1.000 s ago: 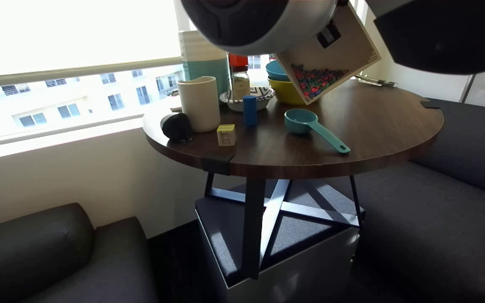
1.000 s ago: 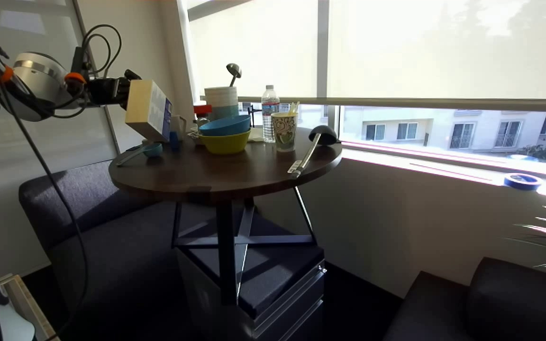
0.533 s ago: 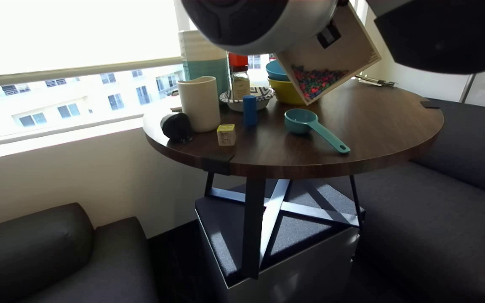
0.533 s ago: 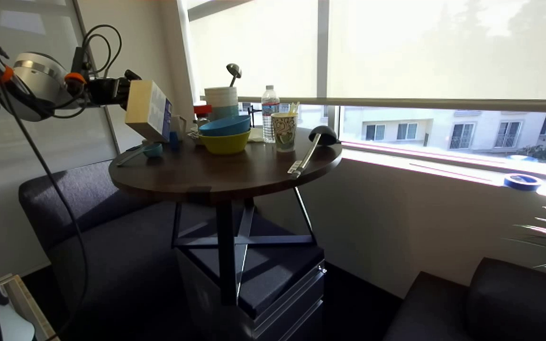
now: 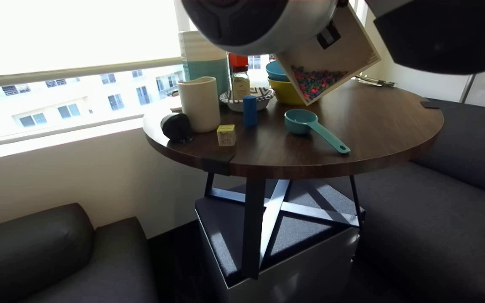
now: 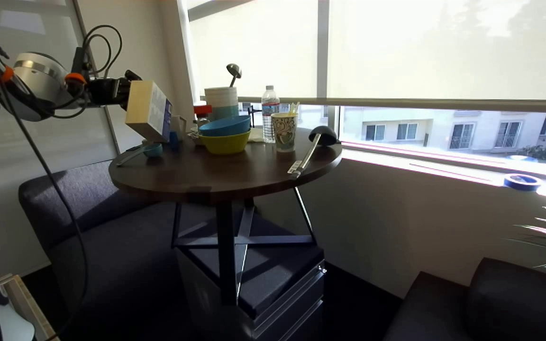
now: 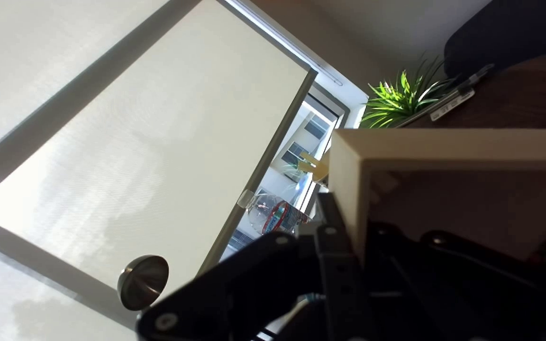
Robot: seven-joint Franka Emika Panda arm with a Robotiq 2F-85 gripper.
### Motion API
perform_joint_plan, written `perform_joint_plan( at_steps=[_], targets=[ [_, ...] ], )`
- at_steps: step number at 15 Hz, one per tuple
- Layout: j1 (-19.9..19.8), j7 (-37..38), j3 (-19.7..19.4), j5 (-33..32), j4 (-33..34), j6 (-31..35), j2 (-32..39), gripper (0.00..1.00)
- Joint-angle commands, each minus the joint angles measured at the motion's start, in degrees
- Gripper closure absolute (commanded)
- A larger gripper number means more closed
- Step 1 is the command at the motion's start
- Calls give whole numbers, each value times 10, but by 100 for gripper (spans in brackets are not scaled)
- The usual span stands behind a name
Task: Pick up the square wooden box and pour some of the substance into the blue measuring spoon on the table, put the square wooden box on the table
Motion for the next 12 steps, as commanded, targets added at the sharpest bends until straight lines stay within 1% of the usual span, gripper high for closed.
perform_joint_plan(
  at_steps=[1, 2, 3, 5, 8, 9, 10, 11, 12],
  targets=[
    [1, -12, -1, 2, -6, 14, -17, 98],
    [1, -14, -2, -7, -4, -13, -8, 98],
    [2, -16, -1, -7, -9, 1, -14, 98],
    [2, -16, -2, -10, -8, -4, -11, 98],
    [2, -10, -1, -6, -8, 10, -14, 98],
    [1, -14, -2, -11, -8, -4, -10, 98],
    [1, -9, -2, -1, -7, 19, -16, 98],
    [1, -15, -3, -16, -7, -15, -6, 98],
    [1, -12, -3, -4, -6, 10, -13, 98]
  ],
)
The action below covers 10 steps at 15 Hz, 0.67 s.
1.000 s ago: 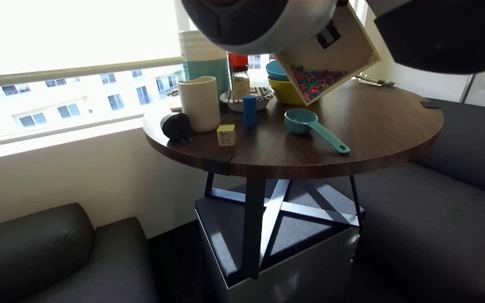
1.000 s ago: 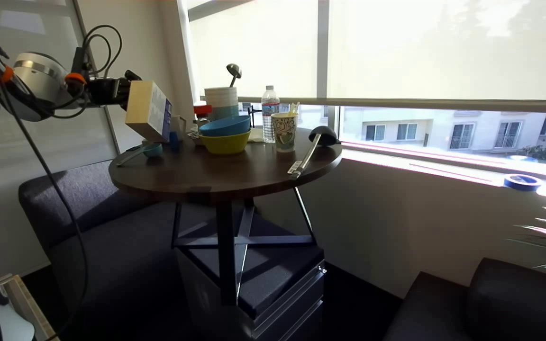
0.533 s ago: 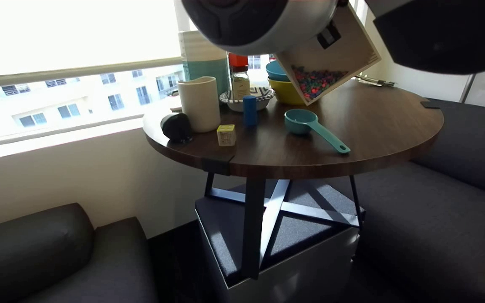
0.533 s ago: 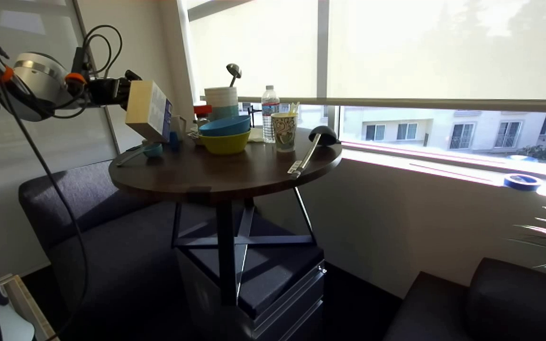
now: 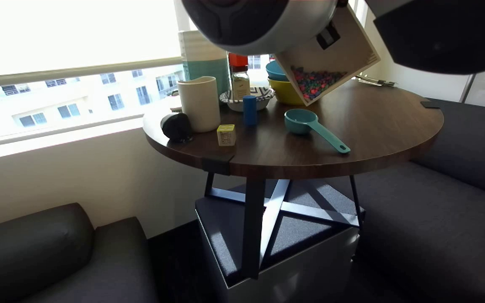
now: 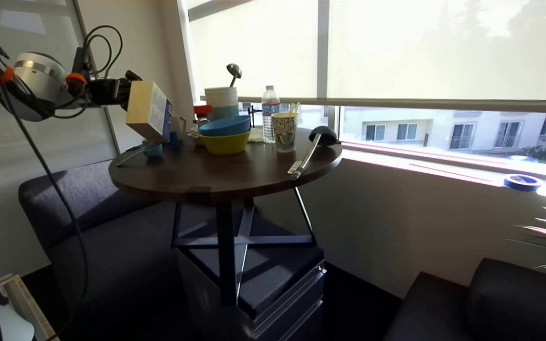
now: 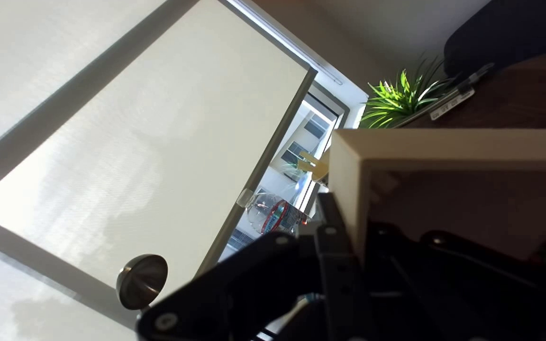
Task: Pick up the square wooden box and pour some of the substance into the blue measuring spoon on the table, put the square wooden box on the table
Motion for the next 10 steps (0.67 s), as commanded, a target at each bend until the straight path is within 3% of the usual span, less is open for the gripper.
perform_joint_plan(
  at_steps=[1, 4, 10],
  targets=[
    [2, -11, -1, -4, -6, 12, -15, 98],
    [2, -13, -1, -18, -7, -9, -6, 98],
    [2, -13, -1, -5, -5, 14, -14, 98]
  ],
)
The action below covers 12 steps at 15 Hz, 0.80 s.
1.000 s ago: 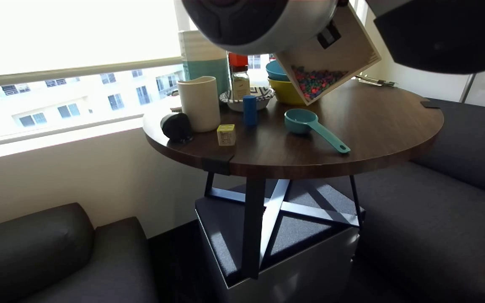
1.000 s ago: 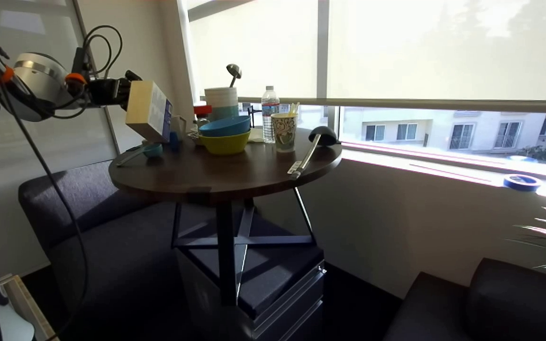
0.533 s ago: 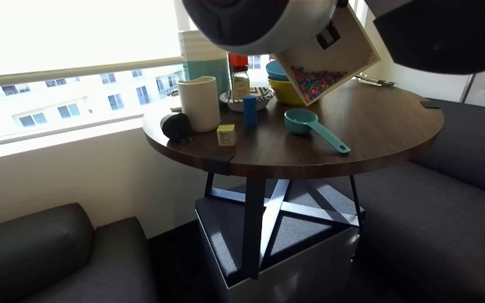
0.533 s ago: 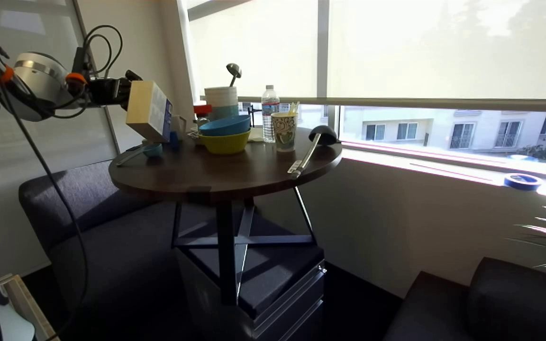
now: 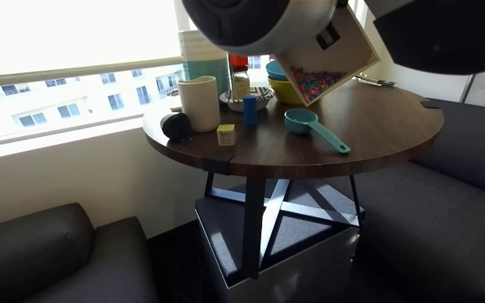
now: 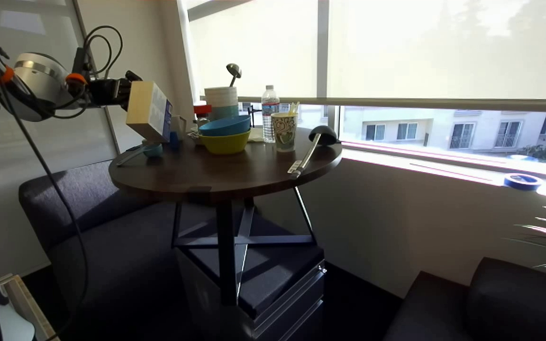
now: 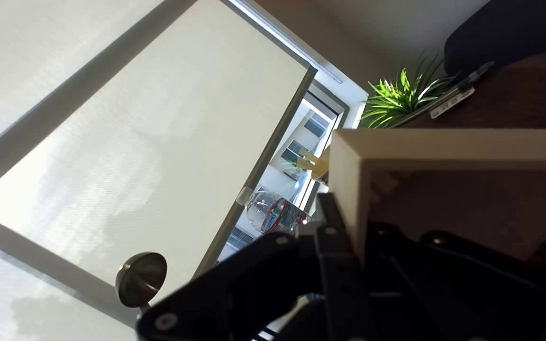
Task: Pick up the square wooden box and pour some of the substance into the blue measuring spoon on the table, put the square wooden box on the table
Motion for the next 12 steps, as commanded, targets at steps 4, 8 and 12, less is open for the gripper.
perform_joint_plan(
  at_steps=[4, 8, 12],
  targets=[
    [2, -11, -1, -13, -6, -2, -8, 98],
    [2, -16, -1, -23, -9, -11, -3, 98],
    [2, -12, -1, -15, -12, 9, -10, 98]
  ],
)
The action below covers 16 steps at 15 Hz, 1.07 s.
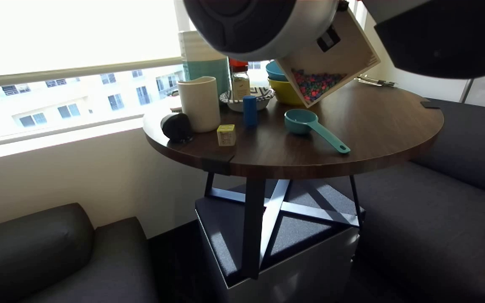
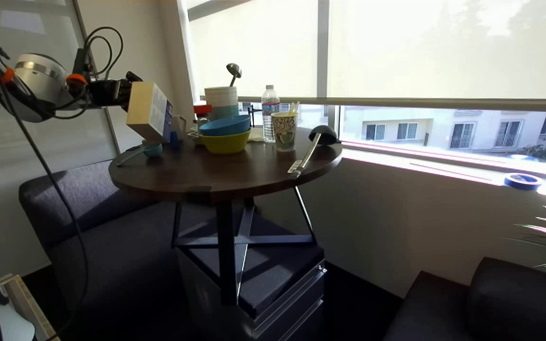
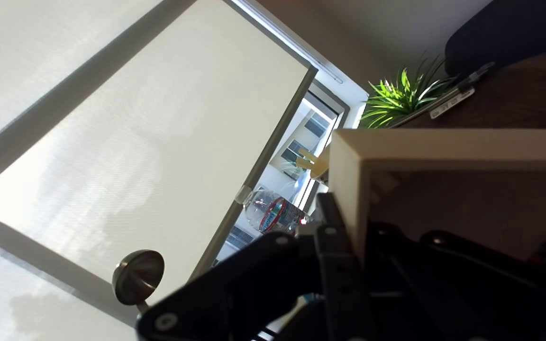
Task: Pick up the square wooden box and pour some of the substance into the blue measuring spoon on the table, put the square wooden box on the table
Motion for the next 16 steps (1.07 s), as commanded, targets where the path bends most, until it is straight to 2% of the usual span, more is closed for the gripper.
perform_joint_plan(
  at_steps=[1, 5, 6, 7, 8, 9, 10, 11, 16],
  targets=[
    [2, -7, 0, -16, -7, 8, -10, 98],
    [1, -6, -1, -11, -8, 9, -11, 98],
    [1, -11, -1, -24, -10, -13, -6, 98],
    [1, -4, -1, -6, -8, 18, -14, 98],
    [1, -5, -1, -24, -10, 6, -10, 98],
    [1, -3, -1, -8, -7, 24, -15, 98],
    [1, -6, -1, -28, -9, -2, -7, 98],
    [1, -3, -1, -12, -7, 18, -12, 98],
    [1, 0, -1, -19, -6, 3, -10, 98]
  ],
)
